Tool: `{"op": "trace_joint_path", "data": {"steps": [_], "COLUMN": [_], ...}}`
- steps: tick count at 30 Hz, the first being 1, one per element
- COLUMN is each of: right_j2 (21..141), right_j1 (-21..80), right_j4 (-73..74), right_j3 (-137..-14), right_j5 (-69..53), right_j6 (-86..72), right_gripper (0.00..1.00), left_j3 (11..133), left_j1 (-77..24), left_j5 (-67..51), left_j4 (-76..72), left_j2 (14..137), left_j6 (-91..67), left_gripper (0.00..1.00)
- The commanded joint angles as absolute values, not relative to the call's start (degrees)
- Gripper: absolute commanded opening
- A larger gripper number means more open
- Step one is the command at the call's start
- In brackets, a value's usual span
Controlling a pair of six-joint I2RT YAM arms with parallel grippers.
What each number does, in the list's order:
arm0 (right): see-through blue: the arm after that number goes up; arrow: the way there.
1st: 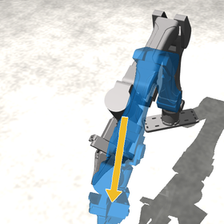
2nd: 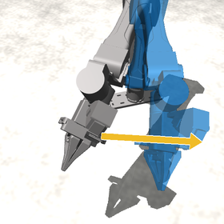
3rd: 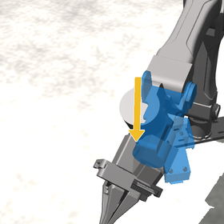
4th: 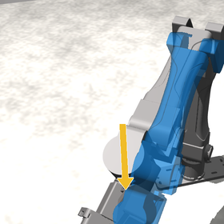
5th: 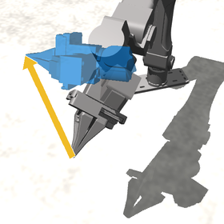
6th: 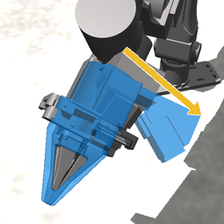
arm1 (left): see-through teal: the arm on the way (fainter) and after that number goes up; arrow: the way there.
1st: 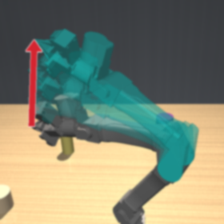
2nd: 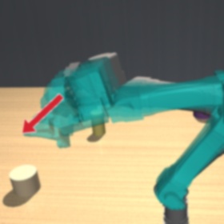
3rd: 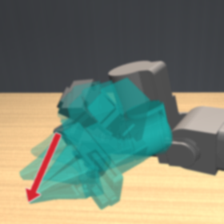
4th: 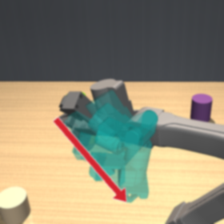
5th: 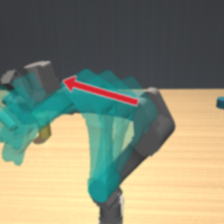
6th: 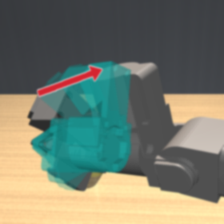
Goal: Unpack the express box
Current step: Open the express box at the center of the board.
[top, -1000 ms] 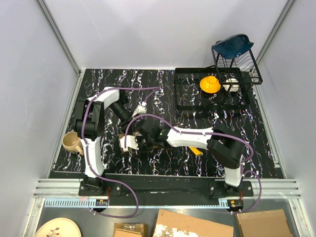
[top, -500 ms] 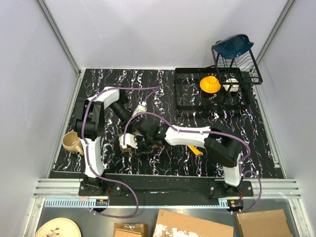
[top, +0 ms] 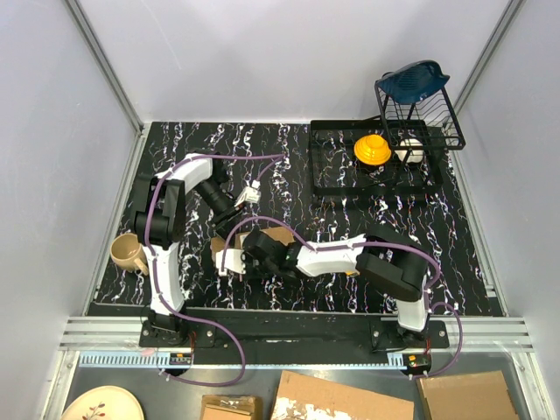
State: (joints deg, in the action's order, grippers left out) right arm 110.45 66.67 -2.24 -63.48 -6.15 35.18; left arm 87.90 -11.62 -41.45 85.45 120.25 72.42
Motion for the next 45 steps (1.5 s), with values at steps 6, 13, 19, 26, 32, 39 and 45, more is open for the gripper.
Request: {"op": "trace_joint_path", "data": {"steps": [6,13,19,26,32,39,45], "right_j2": [114.6,113.9,110.1,104.9,104.1,103.0,102.2], "right_j1": [68.8,69.3,68.3,65.1,64.4,64.3,64.3], "right_j4": [3.5,3.3,5.5,7.2,7.5,5.1,4.0], "right_j3": [-54.8,-56.4,-57.0,-58.1,-59.5,-59.7,-59.2], "right_j5": [1.0,0.2,-6.3,-13.0,-12.1,-10.6,-10.4], "right_j6": [26.8,25.5,27.7,30.0,32.9,33.6,33.2], "right_gripper": [0.18,0.13,0.11,0.10,0.08,0.08,0.08], "left_j3": [88.7,91.0,92.6,86.8,74.0,63.6,63.6], "left_j1": [-11.6,-11.3,-10.5,-11.2,-18.9,-23.3,-23.9], "left_j5": [-35.2,-36.8,-39.8,-44.6,-46.0,-42.7,-40.2], "left_j4": [86.0,87.9,88.7,84.8,69.9,47.5,43.4], "left_j2": [121.6,120.2,111.7,98.6,92.6,90.9,92.6], "left_j6": [77.5,76.8,73.4,68.3,58.6,44.7,40.7], "left_gripper": [0.46,0.48,0.52,0.54,0.54,0.53,0.52]}}
